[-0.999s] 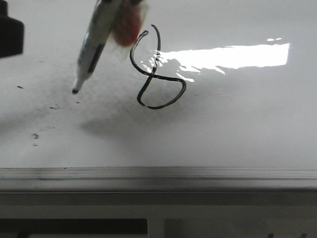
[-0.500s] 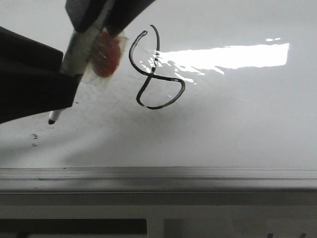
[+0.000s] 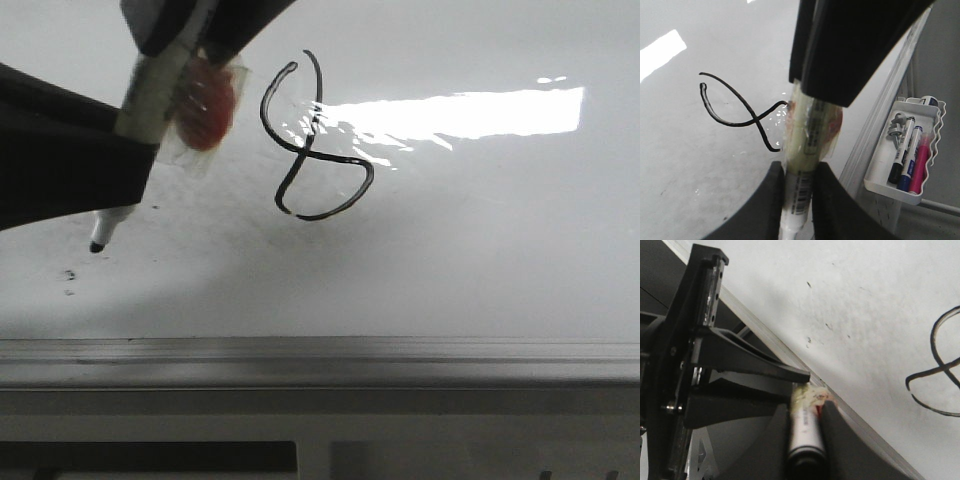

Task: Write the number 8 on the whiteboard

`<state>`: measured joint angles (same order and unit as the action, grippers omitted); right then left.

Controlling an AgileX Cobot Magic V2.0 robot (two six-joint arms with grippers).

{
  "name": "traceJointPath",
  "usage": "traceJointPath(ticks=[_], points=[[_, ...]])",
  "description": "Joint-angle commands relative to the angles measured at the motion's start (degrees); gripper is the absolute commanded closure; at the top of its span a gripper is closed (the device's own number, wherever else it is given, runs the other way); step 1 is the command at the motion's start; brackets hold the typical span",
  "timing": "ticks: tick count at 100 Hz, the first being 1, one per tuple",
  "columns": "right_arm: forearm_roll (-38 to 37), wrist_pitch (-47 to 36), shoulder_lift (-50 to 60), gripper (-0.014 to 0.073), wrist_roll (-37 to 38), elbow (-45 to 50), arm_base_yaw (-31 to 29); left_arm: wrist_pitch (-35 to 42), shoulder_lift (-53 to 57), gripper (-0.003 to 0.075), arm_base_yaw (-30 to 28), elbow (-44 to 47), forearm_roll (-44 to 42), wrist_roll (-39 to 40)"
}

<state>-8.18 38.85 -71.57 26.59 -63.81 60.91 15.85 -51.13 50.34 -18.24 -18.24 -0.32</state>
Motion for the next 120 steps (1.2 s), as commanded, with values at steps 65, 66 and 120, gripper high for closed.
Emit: traceJointPath(ticks=[65,66,120], points=[[0.2,-1.4,1.5,0.03,-0.1,-1.8,0.1,-6.5,0.0,0.0741,-6.4,-6.3,40.6,1.8],[0.2,-1.4,1.5,0.03,-0.1,-1.8,0.1,-6.7,0.0,0.0741,-6.9,-6.3,40.9,1.8],[0.2,-0.9,1.5,0.03,-0.1,-1.8,0.1,-10.3,-5.4,0.074,-8.7,-6.4,50.7,1.8]])
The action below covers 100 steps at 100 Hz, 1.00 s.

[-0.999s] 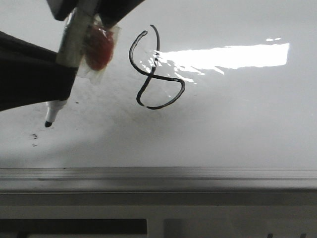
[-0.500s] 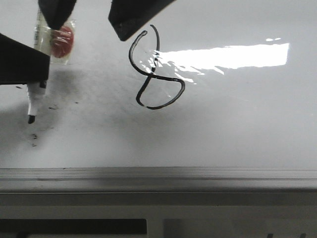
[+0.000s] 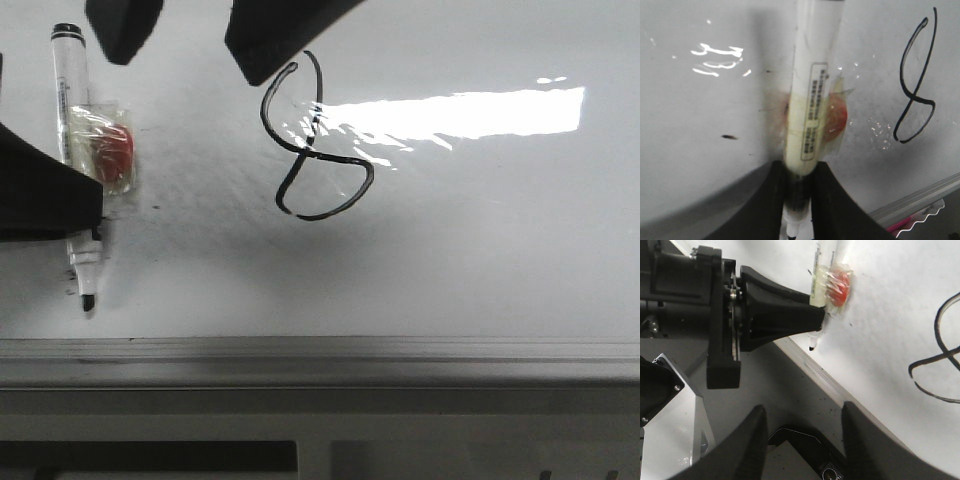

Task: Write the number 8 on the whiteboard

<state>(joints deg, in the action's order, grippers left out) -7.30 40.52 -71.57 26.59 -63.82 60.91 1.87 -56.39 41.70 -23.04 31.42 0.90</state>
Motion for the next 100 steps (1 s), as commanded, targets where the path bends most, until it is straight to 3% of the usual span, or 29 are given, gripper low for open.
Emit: traceJointPath(ticks=[1,12,36,44,56,63,78,87,93,100], points=[[-0.7,-2.5,1.5,0.03,-0.1,-1.8,0.1,3.7,-0.1,0.074,-0.1,-1.6,0.9,0.6],[-0.7,-2.1,1.5,0.03,-0.1,-1.8,0.1,4.5,-0.1,0.0712,-0.1,-1.6,0.9,0.6],[-0.7,-2.0,1.5,0.03,-0.1,-1.8,0.1,5.4,0.8,0.0392,-0.1,-1.6,0.9,0.6],[-0.7,-2.0,1.5,0.0301,-0.1,-1.8,0.1,5.4,1.7,0.0343,-0.1,-1.6,0.7,0.6],[-2.4,-2.0,2.4,0.0327,-0.1,-1.8,0.1,5.3,2.8,0.0342,-0.1,-1.6,0.6,0.6],[-4.6,-2.0,3.9,0.04,-0.1,-1.8,0.1,4.9,3.6,0.0342,-0.1,-1.6,0.4,0.5],[-9.7,-2.1,8.7,0.0649,-0.1,-1.4,0.1,4.2,6.5,0.0342,-0.1,-1.6,0.2,-1.5],[-13.7,-3.2,12.7,0.0657,-0.1,0.2,0.1,2.4,9.1,0.0358,-0.1,-1.6,-0.9,-2.8],[-17.3,-5.2,16.2,0.0657,-0.1,2.2,0.1,1.3,11.4,0.0428,-0.1,-1.5,-1.9,-3.0],[-21.0,-9.4,20.6,0.0657,-0.1,6.0,0.1,0.3,14.4,0.0572,-0.1,-1.5,-3.9,-3.0]])
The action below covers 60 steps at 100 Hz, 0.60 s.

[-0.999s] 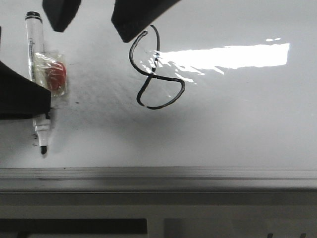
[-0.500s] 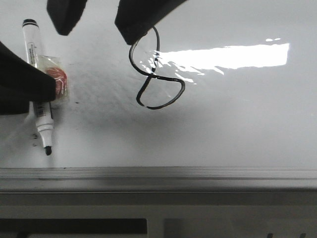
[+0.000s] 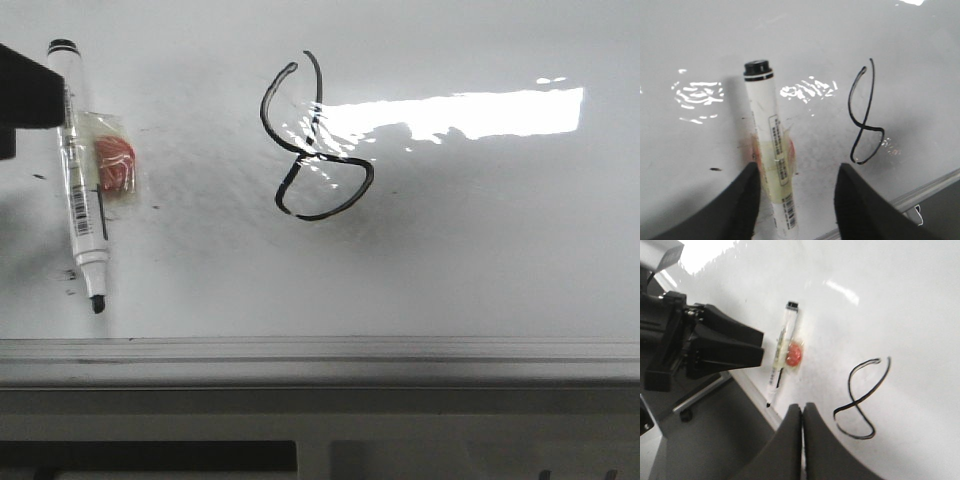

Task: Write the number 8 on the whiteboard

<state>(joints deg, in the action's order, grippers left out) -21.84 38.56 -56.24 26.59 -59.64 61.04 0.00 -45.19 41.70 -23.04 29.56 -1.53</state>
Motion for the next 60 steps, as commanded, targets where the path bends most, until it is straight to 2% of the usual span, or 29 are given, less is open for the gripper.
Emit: traceJointPath(ticks=[1,8,23,45,60], points=[[-6.8,-7.9,5.7,0.0657,-0.1,2.7,0.0,2.0,3.5,0.0588,-0.1,-1.5,-2.5,-0.6],[-10.1,-13.1,10.8,0.0657,-0.1,7.5,0.0,1.7,6.5,0.0745,-0.1,-1.3,-5.7,-0.6],[-13.8,-21.6,22.6,0.0657,-0.1,18.3,0.0,1.9,13.1,0.0741,-0.1,1.2,-9.5,-0.6],[-13.8,-20.5,39.7,0.0657,-0.1,30.9,0.0,2.1,25.0,0.0741,-0.1,8.5,-12.8,-0.6],[-13.8,-16.3,51.2,0.0657,-0.1,37.3,0.0,1.7,31.9,0.0741,-0.1,12.7,-15.5,-0.6]])
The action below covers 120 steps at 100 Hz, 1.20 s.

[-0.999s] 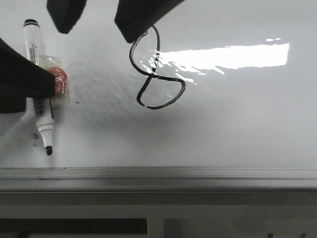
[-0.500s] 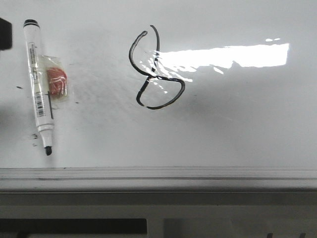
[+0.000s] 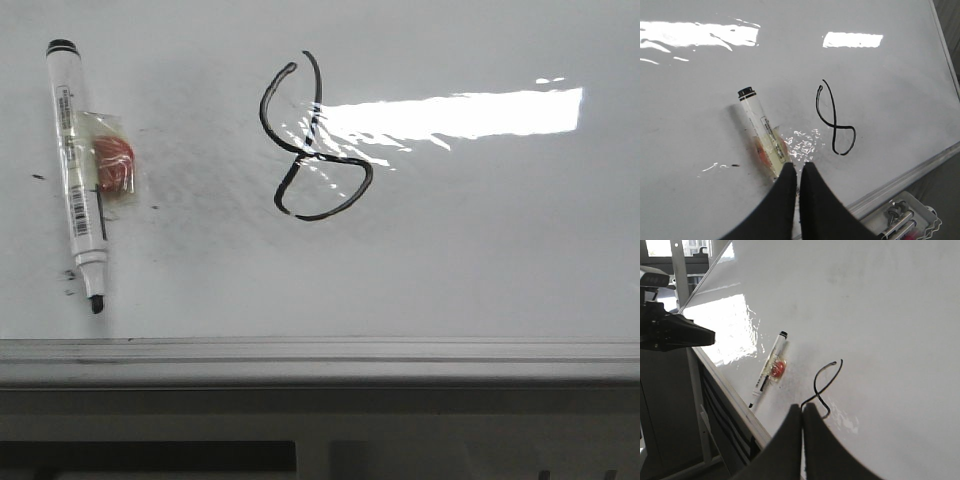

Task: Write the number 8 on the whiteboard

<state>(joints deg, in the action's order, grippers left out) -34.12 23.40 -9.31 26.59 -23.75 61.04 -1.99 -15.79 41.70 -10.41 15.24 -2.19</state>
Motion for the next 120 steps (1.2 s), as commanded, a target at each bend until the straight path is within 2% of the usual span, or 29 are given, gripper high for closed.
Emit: traceJointPath(ticks=[1,14,94,104,120], points=[[-1.5,-1.0,4.7,0.0657,-0.1,1.6,0.0,3.7,3.0,0.0741,-0.1,0.2,-1.1,0.0],[-1.1,-0.8,11.4,0.0657,-0.1,4.3,0.0,3.6,5.4,0.0741,-0.1,1.3,-1.0,0.0],[-0.7,-1.1,10.6,0.0657,-0.1,5.2,0.0,4.8,5.5,0.0741,-0.5,3.1,-1.7,0.0],[-0.7,-1.1,10.6,0.0657,-0.1,5.2,0.0,5.0,5.5,0.0741,-4.2,5.1,-2.8,0.0],[-0.7,-1.1,10.6,0.0657,-0.1,5.2,0.0,7.3,9.3,0.0741,-16.3,10.3,-8.1,0.1]])
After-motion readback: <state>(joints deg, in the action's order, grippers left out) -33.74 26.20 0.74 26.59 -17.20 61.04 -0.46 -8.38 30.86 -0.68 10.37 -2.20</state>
